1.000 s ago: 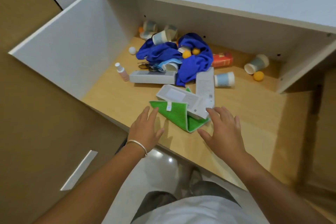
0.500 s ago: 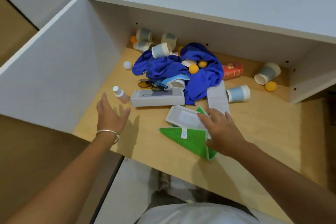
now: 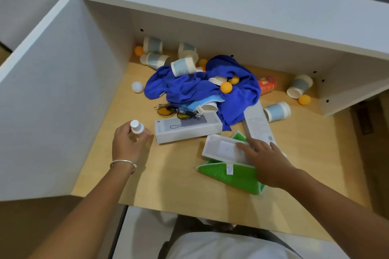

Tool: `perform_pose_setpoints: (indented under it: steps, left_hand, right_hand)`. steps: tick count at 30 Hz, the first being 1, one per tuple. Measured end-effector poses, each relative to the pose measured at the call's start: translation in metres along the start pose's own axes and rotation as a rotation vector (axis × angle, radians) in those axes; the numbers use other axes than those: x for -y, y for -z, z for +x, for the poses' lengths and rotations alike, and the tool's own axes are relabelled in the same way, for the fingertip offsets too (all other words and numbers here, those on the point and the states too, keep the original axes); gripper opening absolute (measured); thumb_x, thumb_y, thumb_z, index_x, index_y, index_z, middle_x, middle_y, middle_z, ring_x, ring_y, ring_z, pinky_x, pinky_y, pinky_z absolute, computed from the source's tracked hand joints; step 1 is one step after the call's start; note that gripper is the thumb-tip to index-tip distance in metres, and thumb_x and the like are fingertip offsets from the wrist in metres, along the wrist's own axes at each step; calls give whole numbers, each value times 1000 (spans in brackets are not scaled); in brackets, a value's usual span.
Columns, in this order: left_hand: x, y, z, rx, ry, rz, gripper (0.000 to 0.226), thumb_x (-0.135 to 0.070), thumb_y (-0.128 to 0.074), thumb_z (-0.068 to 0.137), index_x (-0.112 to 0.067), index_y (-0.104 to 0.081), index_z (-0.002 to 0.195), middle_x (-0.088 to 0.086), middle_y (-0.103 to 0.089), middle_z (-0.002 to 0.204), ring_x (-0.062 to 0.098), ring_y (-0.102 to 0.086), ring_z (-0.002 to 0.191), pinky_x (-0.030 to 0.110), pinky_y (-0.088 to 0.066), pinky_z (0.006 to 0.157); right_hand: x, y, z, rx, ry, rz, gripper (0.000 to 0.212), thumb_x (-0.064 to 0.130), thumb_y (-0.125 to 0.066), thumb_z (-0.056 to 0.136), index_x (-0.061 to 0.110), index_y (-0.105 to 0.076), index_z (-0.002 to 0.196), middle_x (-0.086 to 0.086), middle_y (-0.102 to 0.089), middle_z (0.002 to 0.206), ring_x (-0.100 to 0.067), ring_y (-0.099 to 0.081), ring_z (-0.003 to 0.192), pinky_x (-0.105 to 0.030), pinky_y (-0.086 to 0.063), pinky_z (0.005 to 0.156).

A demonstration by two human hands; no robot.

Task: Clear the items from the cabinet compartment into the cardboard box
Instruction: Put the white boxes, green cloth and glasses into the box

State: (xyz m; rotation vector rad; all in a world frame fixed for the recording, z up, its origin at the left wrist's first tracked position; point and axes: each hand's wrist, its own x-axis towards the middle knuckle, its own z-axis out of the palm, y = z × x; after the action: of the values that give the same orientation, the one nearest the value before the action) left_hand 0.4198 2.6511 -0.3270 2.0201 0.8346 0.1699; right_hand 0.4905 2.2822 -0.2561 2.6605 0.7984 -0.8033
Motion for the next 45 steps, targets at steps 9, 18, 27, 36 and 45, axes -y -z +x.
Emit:
perform_pose_setpoints:
  steps: [9,18,27,36,45]
  left_hand:
    - [-35,-5,-12,-255,-83,-83,32,-27,-75,79,-19,-66,109,2,-62,102,16,-58,87,31,-45,76]
    - [-130,-56,-54,-246,-486,-29,33,-19,-80,76,-12,-68,106,5,-62,93,19,-58,87,29,-45,74]
    - [-259,-179,-139,-13,-715,-55,30,-36,-71,78,-16,-68,100,5,-61,88,21,-57,83,34,-44,73]
    - [-396,-301,-242,143,-903,-181,30,-38,-73,79,-20,-67,101,-4,-62,86,14,-59,77,36,-51,69]
    - [-474,-390,-324,407,-1006,-104,41,-48,-68,81,-21,-63,112,-5,-63,100,11,-60,89,28,-54,78]
  right_hand:
    - [-9,6,-12,-98,-13,13,89,14,-60,81,33,-9,151,-3,-23,154,-25,-32,136,-40,-29,109]
    - [-54,8,-47,-262,-45,140,87,18,-63,76,35,-19,149,-2,-26,152,-25,-32,135,-39,-29,104]
    - [-173,4,-139,-452,-261,249,83,30,-65,78,37,-18,147,-1,-24,152,-25,-33,132,-41,-31,104]
    - [-302,-8,-258,-695,-584,292,84,44,-73,76,35,-24,144,0,-37,143,-22,-44,120,-43,-43,97]
    - [-374,-61,-319,-681,-824,484,85,43,-72,77,31,-23,145,-2,-44,134,-24,-47,115,-46,-44,90]
